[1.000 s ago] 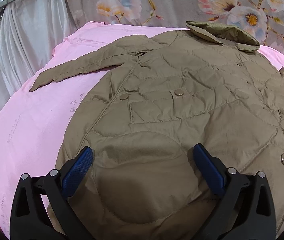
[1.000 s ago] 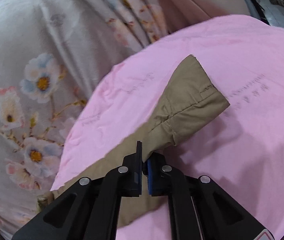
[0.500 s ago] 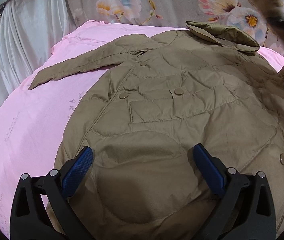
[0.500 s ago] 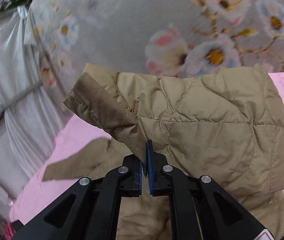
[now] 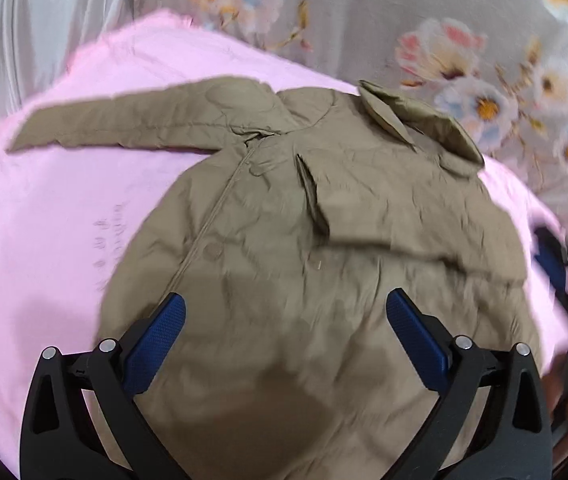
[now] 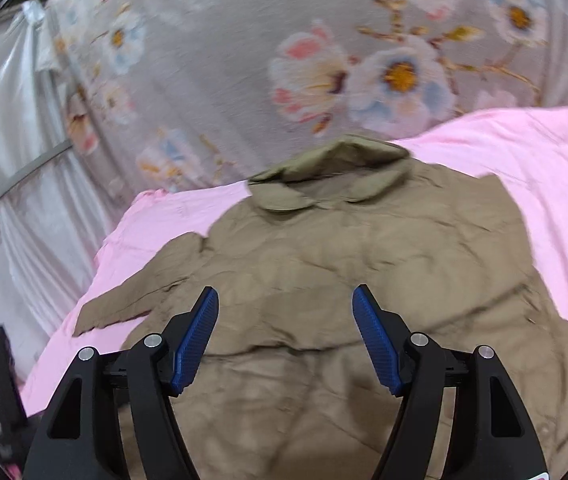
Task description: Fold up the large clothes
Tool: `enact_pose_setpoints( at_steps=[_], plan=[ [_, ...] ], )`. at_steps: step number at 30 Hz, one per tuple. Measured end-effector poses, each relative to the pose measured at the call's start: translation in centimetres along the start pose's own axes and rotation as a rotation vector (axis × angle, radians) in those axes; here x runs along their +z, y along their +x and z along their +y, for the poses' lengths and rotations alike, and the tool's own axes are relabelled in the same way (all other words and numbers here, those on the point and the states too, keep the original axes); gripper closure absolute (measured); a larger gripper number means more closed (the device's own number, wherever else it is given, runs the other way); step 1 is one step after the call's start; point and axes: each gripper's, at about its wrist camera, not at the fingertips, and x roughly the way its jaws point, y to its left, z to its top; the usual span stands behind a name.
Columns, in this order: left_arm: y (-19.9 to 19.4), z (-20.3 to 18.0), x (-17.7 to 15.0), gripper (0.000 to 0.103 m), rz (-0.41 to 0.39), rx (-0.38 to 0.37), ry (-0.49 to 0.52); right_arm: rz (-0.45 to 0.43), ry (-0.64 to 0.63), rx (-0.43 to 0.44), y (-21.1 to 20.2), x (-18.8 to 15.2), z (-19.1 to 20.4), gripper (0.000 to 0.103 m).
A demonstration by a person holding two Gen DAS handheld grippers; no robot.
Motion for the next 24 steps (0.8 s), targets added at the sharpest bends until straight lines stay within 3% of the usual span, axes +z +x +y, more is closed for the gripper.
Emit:
enact_pose_setpoints(
  at_steps=[4, 9, 11, 13, 14, 16, 18, 21, 22, 23, 24],
  plan=[
    [3.7, -0.7, 2.6, 0.005, 0.072, -0.023, -0.091, 0.019, 0.148, -0.067, -0.2, -0.4, -4.8, 0.035],
    [7.8, -2.1, 4.1, 0.006, 0.168, -0.106, -0.179, 0.030, 0.324, -0.125, 0.0, 0.0, -10.2, 0.035],
    [8.6, -2.8, 4.5, 0.012, 0.181, -0.128, -0.192, 0.034, 0.383, -0.130, 0.4, 0.3, -11.9, 0.035],
    [9.1, -3.3, 5.0, 0.036, 0.193, -0.155, -0.207, 0.037, 0.471, -0.127, 1.0, 0.6, -14.0, 0.035],
    [9.3, -3.5, 5.2, 0.044, 0.202, -0.164, -0.210, 0.036, 0.512, -0.123, 1.4, 0.7, -15.0, 0.037],
    [9.5, -4.0, 5.9, 0.078, 0.202, -0.143, -0.192, 0.033, 0.567, -0.118, 2.1, 1.0, -16.3, 0.038],
    [9.2, -4.3, 6.7, 0.094, 0.174, -0.148, -0.159, 0.034, 0.590, -0.116, 3.0, 1.6, -16.9, 0.042],
    [7.7, -4.5, 8.7, 0.100, 0.094, -0.151, -0.122, 0.038, 0.620, -0.121, 4.6, 2.7, -18.1, 0.063],
    [6.8, -4.4, 9.5, 0.100, 0.055, -0.150, -0.106, 0.039, 0.635, -0.115, 5.2, 3.1, -18.6, 0.086],
    [6.1, -4.4, 10.1, 0.100, 0.025, -0.143, -0.089, 0.038, 0.645, -0.103, 5.5, 3.3, -18.9, 0.095],
    [5.5, -4.3, 10.6, 0.100, 0.001, -0.141, -0.073, 0.020, 0.645, -0.081, 5.3, 3.5, -18.8, 0.096]
  ],
)
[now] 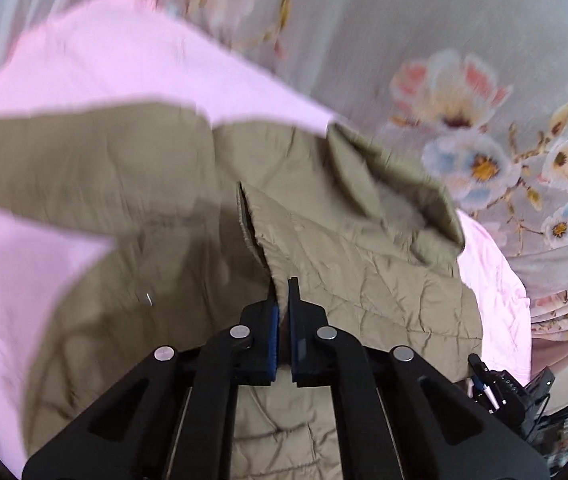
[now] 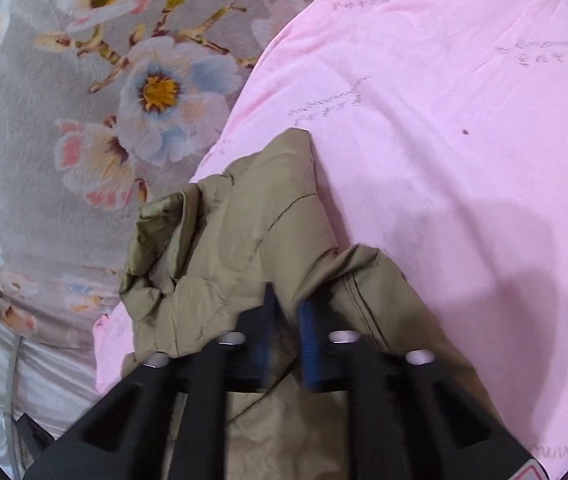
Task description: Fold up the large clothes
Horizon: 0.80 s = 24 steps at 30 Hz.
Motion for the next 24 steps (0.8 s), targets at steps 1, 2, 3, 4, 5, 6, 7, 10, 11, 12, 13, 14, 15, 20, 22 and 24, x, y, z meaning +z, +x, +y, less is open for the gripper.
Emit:
enact_pose_setpoints(
  at_steps=[1, 2, 3, 4, 5, 6, 7, 10, 11, 12, 13, 14, 15, 20, 22, 24],
  plan=[
    [-0.3, 0.1, 0.2, 0.101, -0.015, 0.007, 0.014, -0.043, -0.018, 0.031, -0.9, 0.0, 0.6, 0.098],
    [-0.5, 0.2, 0.2, 0.101, -0.030, 0.024, 0.034, -0.086, -0.059, 0.053, -2.1, -0.2, 1.5, 0.098],
    [-0.3, 0.4, -0.1, 0.101, -0.045, 0.063, 0.067, -0.142, -0.137, 0.074, -3.6, -0.6, 2.8, 0.098],
    [0.3, 0.6, -0.5, 0.101, -0.044, 0.092, 0.086, -0.187, -0.218, 0.066, -4.6, -1.1, 3.9, 0.099],
    [1.1, 0.9, -1.1, 0.101, -0.033, 0.118, 0.099, -0.204, -0.276, 0.028, -4.8, -1.5, 4.5, 0.099],
    [2.4, 1.4, -1.7, 0.101, -0.011, 0.145, 0.106, -0.187, -0.335, -0.054, -3.9, -2.0, 4.8, 0.099],
    [4.3, 2.0, -2.8, 0.101, 0.026, 0.186, 0.111, -0.155, -0.356, -0.115, -2.8, -2.3, 4.5, 0.099],
    [6.3, 2.6, -4.7, 0.101, 0.028, 0.221, 0.141, -0.052, -0.338, -0.237, 0.2, -2.6, 2.3, 0.099],
    [6.1, 2.4, -5.0, 0.101, 0.013, 0.233, 0.158, -0.029, -0.324, -0.249, 0.7, -2.5, 1.7, 0.099],
    [6.1, 2.2, -5.2, 0.101, -0.002, 0.250, 0.180, -0.017, -0.319, -0.258, 1.0, -2.6, 1.3, 0.099],
    [6.2, 2.1, -5.5, 0.100, -0.013, 0.261, 0.196, -0.010, -0.320, -0.268, 1.3, -2.5, 1.1, 0.099],
    [6.3, 2.0, -5.7, 0.100, -0.021, 0.275, 0.212, -0.005, -0.327, -0.277, 1.5, -2.6, 1.1, 0.099],
    [6.4, 1.8, -5.9, 0.100, -0.029, 0.289, 0.224, -0.001, -0.341, -0.294, 1.6, -2.7, 1.2, 0.099],
    [6.2, 1.8, -6.1, 0.097, -0.050, 0.303, 0.236, -0.004, -0.356, -0.309, 1.3, -3.0, 1.4, 0.092],
    [5.8, 2.1, -6.2, 0.085, -0.060, 0.288, 0.218, -0.033, -0.353, -0.346, -0.4, -3.8, 1.9, 0.085],
    [4.5, 2.5, -6.3, 0.066, -0.073, 0.283, 0.209, -0.103, -0.377, -0.361, -2.9, -5.1, 2.9, 0.082]
  ],
)
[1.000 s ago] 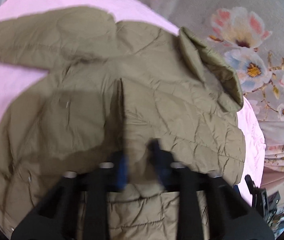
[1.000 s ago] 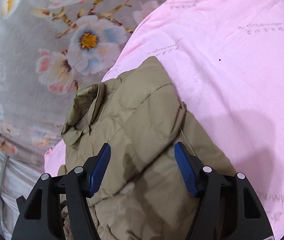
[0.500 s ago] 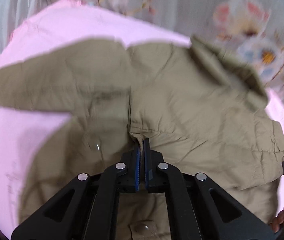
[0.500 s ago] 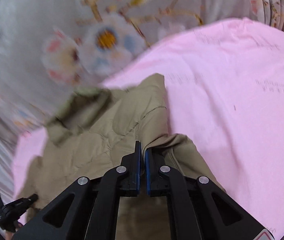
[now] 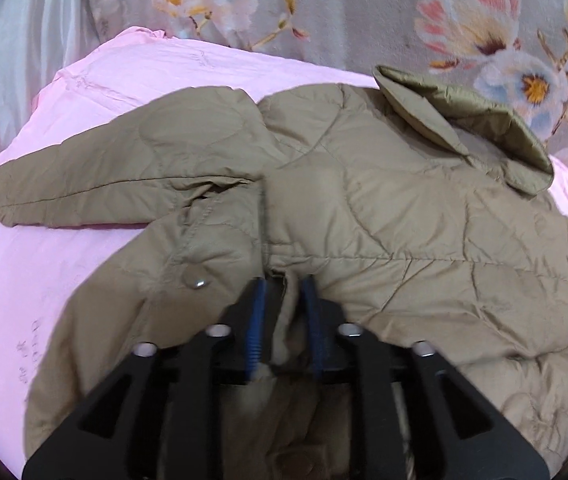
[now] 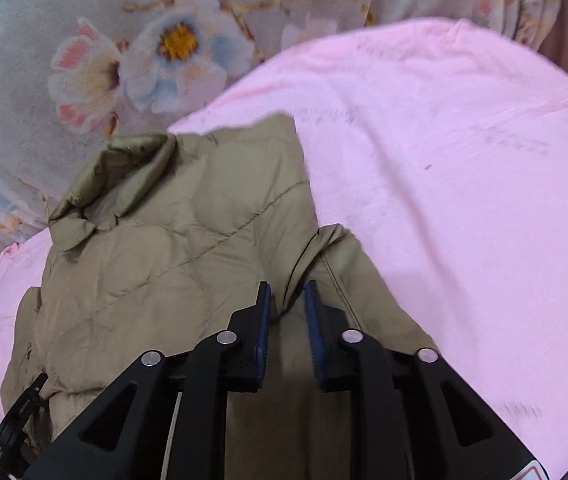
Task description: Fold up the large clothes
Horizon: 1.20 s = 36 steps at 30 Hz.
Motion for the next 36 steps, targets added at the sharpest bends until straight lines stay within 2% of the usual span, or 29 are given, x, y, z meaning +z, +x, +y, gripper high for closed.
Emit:
enact_pose_setpoints(
  at_steps=[1, 2, 4, 7, 9, 11, 13, 15, 17, 27, 36],
  plan=[
    [-0.8, 0.1, -0.2, 0.050, -0.012, 0.015, 0.002, -0.039, -0.028, 0.015, -1.5, -0.4, 0.7, 0.082],
    [-1.9, 0.1, -0.2, 0.046, -0.041, 0.037, 0.004, -0.071, -0.066, 0.037, -2.8, -0.7, 1.7, 0.080],
    [-4.2, -0.4, 0.4, 0.044, -0.107, 0.042, 0.014, -0.100, -0.150, 0.075, -3.9, -1.0, 4.4, 0.080],
    [-6.3, -2.8, 2.0, 0.042, -0.146, 0.011, 0.058, -0.060, -0.303, 0.161, -3.0, -1.7, 9.6, 0.081],
    [-5.5, -5.1, 2.7, 0.042, -0.134, 0.025, 0.125, -0.015, -0.383, 0.176, -1.3, -2.6, 12.4, 0.083],
    [-3.5, -6.4, 2.6, 0.042, -0.090, 0.063, 0.162, 0.052, -0.427, 0.173, 1.1, -3.6, 14.0, 0.088],
    [-1.0, -6.8, 1.7, 0.043, -0.022, 0.072, 0.175, 0.115, -0.439, 0.147, 3.3, -4.6, 14.4, 0.088],
    [1.1, -6.7, 0.4, 0.041, 0.027, 0.069, 0.173, 0.134, -0.437, 0.137, 4.5, -5.5, 13.9, 0.088],
    [1.5, -6.3, 0.0, 0.040, 0.020, 0.055, 0.152, 0.137, -0.417, 0.151, 4.7, -5.4, 13.4, 0.088],
    [1.6, -7.3, -0.6, 0.040, 0.001, 0.111, 0.192, 0.108, -0.450, 0.117, 4.9, -6.1, 14.0, 0.087],
    [1.4, -7.3, -0.7, 0.040, -0.003, 0.114, 0.191, 0.110, -0.439, 0.124, 5.0, -6.0, 13.9, 0.087]
  ],
)
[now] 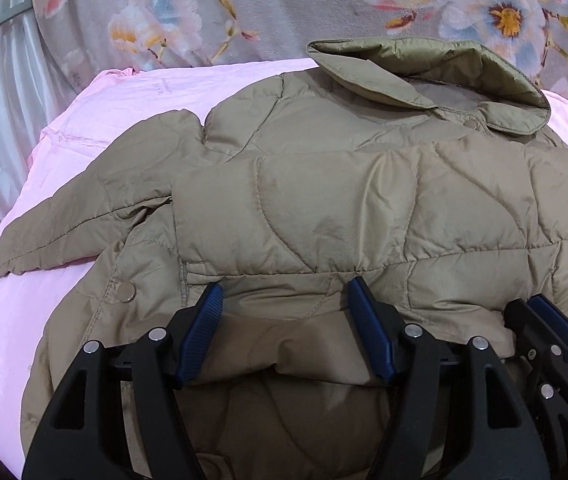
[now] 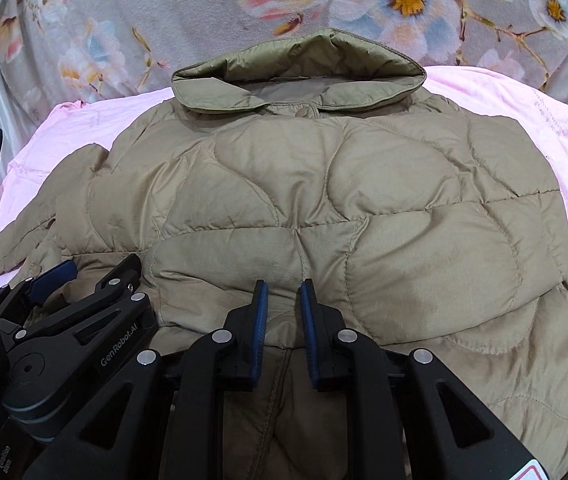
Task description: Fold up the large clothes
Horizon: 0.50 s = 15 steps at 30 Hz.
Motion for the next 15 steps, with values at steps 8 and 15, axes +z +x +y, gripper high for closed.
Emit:
enact_pose_setpoints(
  at_steps=[8, 15],
  plan=[
    [-3.6, 9.1, -0.2, 0.039, 0.009, -0.208, -0.237, 0.002, 0.027, 0.032, 0.0, 0.2, -0.5, 0.087],
    [-2.9, 27.1, -0.5, 0.013, 0.022, -0.023, -0.495, -0.037, -0.064, -0.067, -3.3, 0.4, 2.8, 0.071]
  ],
)
